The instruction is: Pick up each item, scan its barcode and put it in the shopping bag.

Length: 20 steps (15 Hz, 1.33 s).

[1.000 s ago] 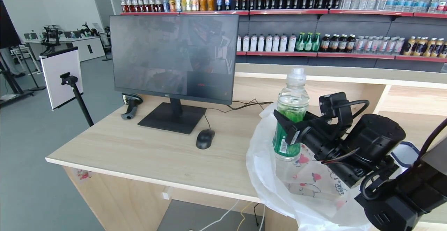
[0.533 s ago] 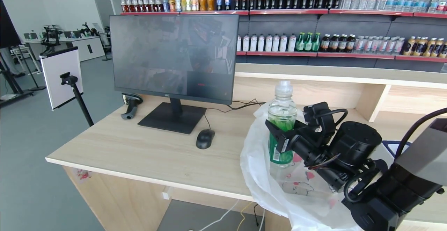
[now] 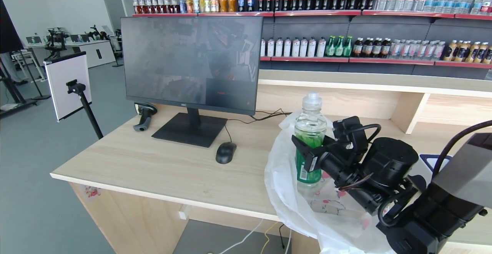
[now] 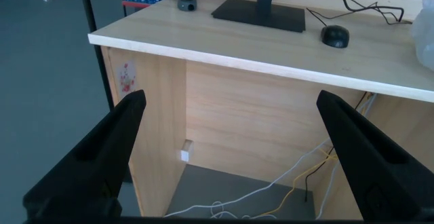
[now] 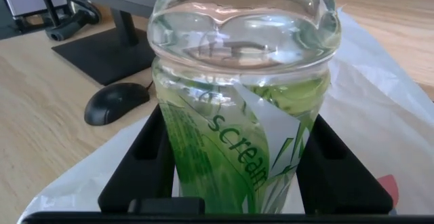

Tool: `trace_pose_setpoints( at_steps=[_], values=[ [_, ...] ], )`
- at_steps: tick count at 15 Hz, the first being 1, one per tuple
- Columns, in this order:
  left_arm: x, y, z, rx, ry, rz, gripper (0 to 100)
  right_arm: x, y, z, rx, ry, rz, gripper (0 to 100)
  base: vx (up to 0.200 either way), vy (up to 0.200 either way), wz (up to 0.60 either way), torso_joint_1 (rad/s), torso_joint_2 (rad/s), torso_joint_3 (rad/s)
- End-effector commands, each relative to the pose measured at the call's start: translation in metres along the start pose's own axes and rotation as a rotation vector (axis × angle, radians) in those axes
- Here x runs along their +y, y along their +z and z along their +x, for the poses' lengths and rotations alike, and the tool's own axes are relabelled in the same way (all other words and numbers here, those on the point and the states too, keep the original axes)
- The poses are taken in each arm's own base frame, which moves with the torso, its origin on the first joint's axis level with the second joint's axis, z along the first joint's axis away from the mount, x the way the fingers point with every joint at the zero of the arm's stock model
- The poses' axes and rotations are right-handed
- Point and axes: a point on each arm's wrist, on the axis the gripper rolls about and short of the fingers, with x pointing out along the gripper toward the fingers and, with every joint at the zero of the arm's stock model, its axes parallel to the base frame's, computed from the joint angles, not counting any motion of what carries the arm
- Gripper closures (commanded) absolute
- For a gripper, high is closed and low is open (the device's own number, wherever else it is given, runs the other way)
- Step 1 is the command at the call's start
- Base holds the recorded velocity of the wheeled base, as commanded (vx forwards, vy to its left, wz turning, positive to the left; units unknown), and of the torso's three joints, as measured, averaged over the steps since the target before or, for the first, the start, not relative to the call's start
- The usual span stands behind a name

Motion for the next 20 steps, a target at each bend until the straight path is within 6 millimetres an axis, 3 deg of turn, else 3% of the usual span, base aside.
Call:
trace_pose_setpoints(
  at_steps=[1,13,14,20],
  values=[
    [0.000,0.000,0.000,-0.001,0.000,0.000,0,0.000,-0.003,-0.001,0.016,0.001,-0.002,100,0.000,0.000,0.00,0.000,0.00,0.000],
    [0.000,0.000,0.000,-0.002,0.000,0.001,0,-0.001,-0.013,-0.013,0.078,0.001,0.005,100,0.000,0.000,0.00,0.000,0.00,0.000],
    [0.000,0.000,0.000,-0.002,0.000,0.001,0,-0.001,-0.013,-0.013,0.077,0.000,0.005,0,0.000,0.000,0.00,0.000,0.00,0.000],
    [0.000,0.000,0.000,-0.002,0.000,0.000,0,-0.005,-0.005,-0.015,0.055,-0.013,0.011,0,0.000,0.000,0.00,0.000,0.00,0.000]
  ],
)
